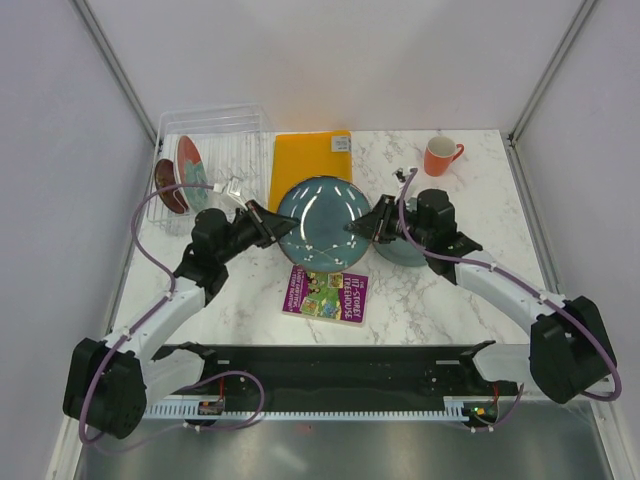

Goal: Unload the plates from the dish rack

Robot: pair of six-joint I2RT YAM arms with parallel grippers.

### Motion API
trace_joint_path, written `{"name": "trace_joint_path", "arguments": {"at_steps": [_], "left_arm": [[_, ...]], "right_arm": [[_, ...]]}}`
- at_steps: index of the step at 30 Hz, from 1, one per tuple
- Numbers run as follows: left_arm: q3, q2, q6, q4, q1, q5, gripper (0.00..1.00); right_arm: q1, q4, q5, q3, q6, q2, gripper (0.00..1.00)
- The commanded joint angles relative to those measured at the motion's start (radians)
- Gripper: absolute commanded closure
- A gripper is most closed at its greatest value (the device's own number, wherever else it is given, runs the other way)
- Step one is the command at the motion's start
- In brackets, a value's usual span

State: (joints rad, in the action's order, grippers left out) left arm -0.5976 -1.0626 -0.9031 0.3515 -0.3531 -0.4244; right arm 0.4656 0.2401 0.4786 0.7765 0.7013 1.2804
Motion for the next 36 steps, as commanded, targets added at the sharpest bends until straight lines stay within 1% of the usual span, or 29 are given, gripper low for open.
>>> {"name": "trace_joint_path", "arguments": {"at_steps": [1,2,3,4,6,7,8,9,10,11,12,13,14,15,16,17,18,20,21,24,28,33,34,36], "left_arm": [[-0.019,0.032,-0.117,0.212,-0.012,-0.047,0.98],[-0.022,0.036,-0.106,0.19,-0.012,-0.036,0.98],[-0.024,0.049,-0.079,0.169,-0.012,-0.021,0.98],[-0.03,0.053,-0.068,0.129,-0.012,-0.011,0.98],[-0.039,0.061,-0.027,0.083,-0.011,0.006,0.98],[-0.06,0.064,-0.005,0.051,-0.01,0.022,0.91],[-0.074,0.065,0.021,-0.035,-0.01,0.032,0.79],[-0.091,0.066,0.086,-0.084,-0.01,0.045,0.68],[-0.126,0.069,0.125,-0.133,-0.01,0.091,0.54],[-0.142,0.075,0.166,-0.245,-0.012,0.125,0.47],[-0.152,0.082,0.247,-0.291,-0.011,0.172,0.41],[-0.154,0.093,0.278,-0.334,-0.01,0.287,0.31],[-0.154,0.122,0.305,-0.383,-0.01,0.356,0.28],[-0.148,0.14,0.349,-0.441,-0.009,0.471,0.26],[-0.13,0.165,0.371,-0.459,-0.009,0.505,0.25],[-0.117,0.226,0.388,-0.465,-0.01,0.532,0.25],[-0.102,0.257,0.411,-0.468,-0.01,0.558,0.25],[-0.061,0.326,0.423,-0.467,-0.009,0.578,0.23],[-0.048,0.386,0.434,-0.468,-0.009,0.587,0.23],[-0.018,0.473,0.444,-0.483,-0.01,0.602,0.21],[-0.013,0.529,0.464,-0.529,-0.009,0.624,0.2],[-0.03,0.536,0.497,-0.566,-0.01,0.651,0.2],[-0.033,0.539,0.498,-0.569,-0.01,0.653,0.2],[-0.033,0.544,0.498,-0.577,-0.01,0.654,0.2]], "right_arm": [[0.004,0.023,-0.056,0.029,-0.022,-0.007,0.98],[0.002,-0.002,-0.078,0.033,-0.037,-0.015,1.0],[0.005,-0.057,-0.099,0.047,-0.051,-0.033,1.0],[0.004,-0.086,-0.151,0.055,-0.086,-0.042,1.0],[0.004,-0.137,-0.202,0.073,-0.118,-0.076,1.0],[0.002,-0.184,-0.237,0.078,-0.138,-0.087,1.0],[0.002,-0.202,-0.295,0.079,-0.146,-0.114,1.0],[-0.001,-0.229,-0.323,0.083,-0.154,-0.127,1.0],[-0.008,-0.239,-0.345,0.084,-0.158,-0.141,1.0],[-0.016,-0.26,-0.377,0.087,-0.167,-0.16,1.0],[-0.027,-0.28,-0.383,0.09,-0.172,-0.17,1.0],[-0.054,-0.291,-0.39,0.093,-0.174,-0.176,1.0],[-0.071,-0.3,-0.394,0.096,-0.187,-0.185,1.0],[-0.088,-0.326,-0.396,0.107,-0.201,-0.187,1.0],[-0.132,-0.338,-0.396,0.11,-0.209,-0.187,1.0],[-0.159,-0.347,-0.391,0.113,-0.213,-0.181,1.0],[-0.215,-0.354,-0.358,0.113,-0.221,-0.176,1.0],[-0.263,-0.357,-0.337,0.113,-0.226,-0.155,1.0],[-0.303,-0.355,-0.319,0.109,-0.227,-0.147,1.0],[-0.353,-0.348,-0.311,0.112,-0.241,-0.11,1.0],[-0.412,-0.329,-0.255,0.122,-0.237,-0.041,1.0],[-0.463,-0.254,-0.19,0.095,-0.207,0.025,1.0],[-0.49,-0.248,-0.18,0.092,-0.204,0.036,1.0],[-0.505,-0.249,-0.152,0.092,-0.197,0.071,1.0]]}}
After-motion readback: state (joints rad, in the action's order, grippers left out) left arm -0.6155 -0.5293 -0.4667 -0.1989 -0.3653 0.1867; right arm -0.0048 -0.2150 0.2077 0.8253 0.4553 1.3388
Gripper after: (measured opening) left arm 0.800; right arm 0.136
